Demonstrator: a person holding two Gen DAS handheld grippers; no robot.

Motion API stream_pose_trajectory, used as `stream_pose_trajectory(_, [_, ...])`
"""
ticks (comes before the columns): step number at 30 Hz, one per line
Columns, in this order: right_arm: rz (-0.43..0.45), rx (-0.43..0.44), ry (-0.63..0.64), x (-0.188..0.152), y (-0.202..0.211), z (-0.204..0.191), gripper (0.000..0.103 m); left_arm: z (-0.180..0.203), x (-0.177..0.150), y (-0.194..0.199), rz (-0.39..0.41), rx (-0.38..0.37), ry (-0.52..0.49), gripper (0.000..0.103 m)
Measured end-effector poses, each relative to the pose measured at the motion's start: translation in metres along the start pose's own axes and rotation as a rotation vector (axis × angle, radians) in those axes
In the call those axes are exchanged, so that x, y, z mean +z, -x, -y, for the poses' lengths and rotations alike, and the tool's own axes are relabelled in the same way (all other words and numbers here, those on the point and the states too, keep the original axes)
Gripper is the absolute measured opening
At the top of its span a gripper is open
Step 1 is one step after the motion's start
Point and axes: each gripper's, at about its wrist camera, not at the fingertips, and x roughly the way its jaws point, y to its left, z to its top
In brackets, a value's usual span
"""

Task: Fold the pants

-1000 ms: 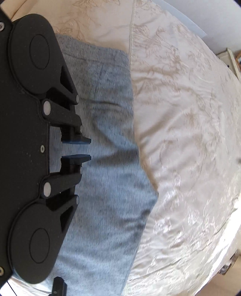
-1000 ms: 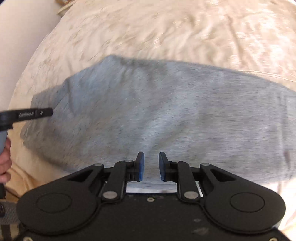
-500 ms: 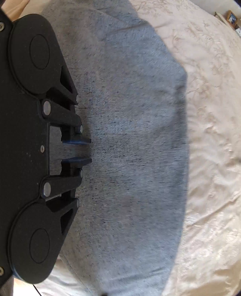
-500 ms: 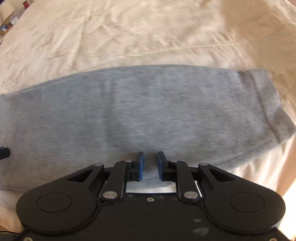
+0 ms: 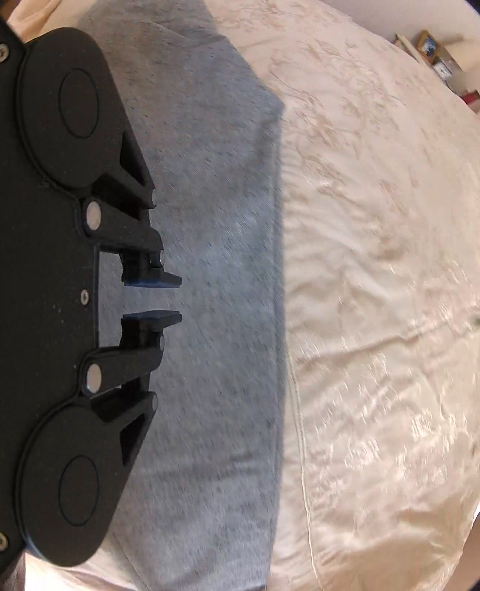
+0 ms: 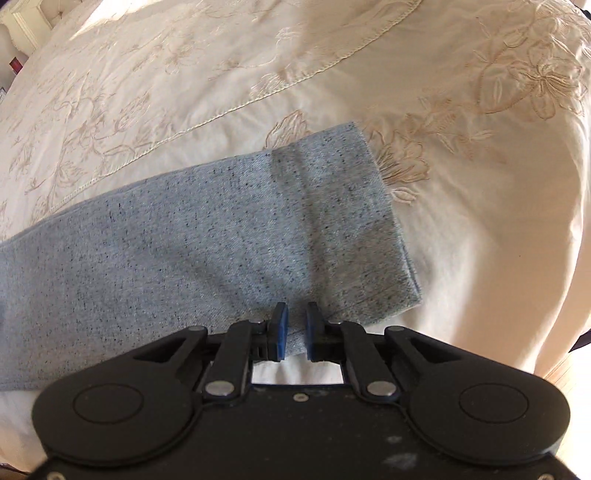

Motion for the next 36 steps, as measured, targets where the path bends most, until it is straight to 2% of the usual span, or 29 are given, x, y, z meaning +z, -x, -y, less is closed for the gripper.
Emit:
stream_pose_trajectory(5, [0.049, 0.053, -0.034, 0.004, 0.023, 0.015, 0.012, 0.06, 0.031, -0.01, 0.019, -0.074, -0.09, 0.023])
stream_pose_trajectory(7, [0.073, 0.058, -0.048, 0.006, 0.033, 0.022, 0.02, 0.076, 0.041, -0.022, 0.013, -0.089, -0.112, 0.023])
stream_pose_trajectory(14, [0.117, 0.058, -0.096, 0.01, 0.051, 0.056, 0.02, 0.106, 0.067, -0.079, -0.079, -0.033, -0.132, 0.022])
stream_pose_trajectory(20, [0.068, 0.109, -0.087, 0.024, 0.034, 0.07, 0.022, 0.106, 0.073, -0.085, -0.083, -0.03, -0.123, 0.023])
stream_pose_trajectory(23, [0.046, 0.148, -0.052, 0.034, 0.024, 0.071, 0.027, 0.103, 0.074, -0.086, -0.086, -0.035, -0.111, 0.023])
stream_pose_trajectory(27, [-0.014, 0.137, 0.009, 0.047, 0.0, 0.07, 0.03, 0.099, 0.075, -0.086, -0.091, -0.036, -0.091, 0.023])
stream_pose_trajectory(36, [-0.106, 0.23, 0.047, 0.073, -0.038, 0.074, 0.034, 0.107, 0.083, -0.092, -0.095, -0.02, -0.111, 0.023])
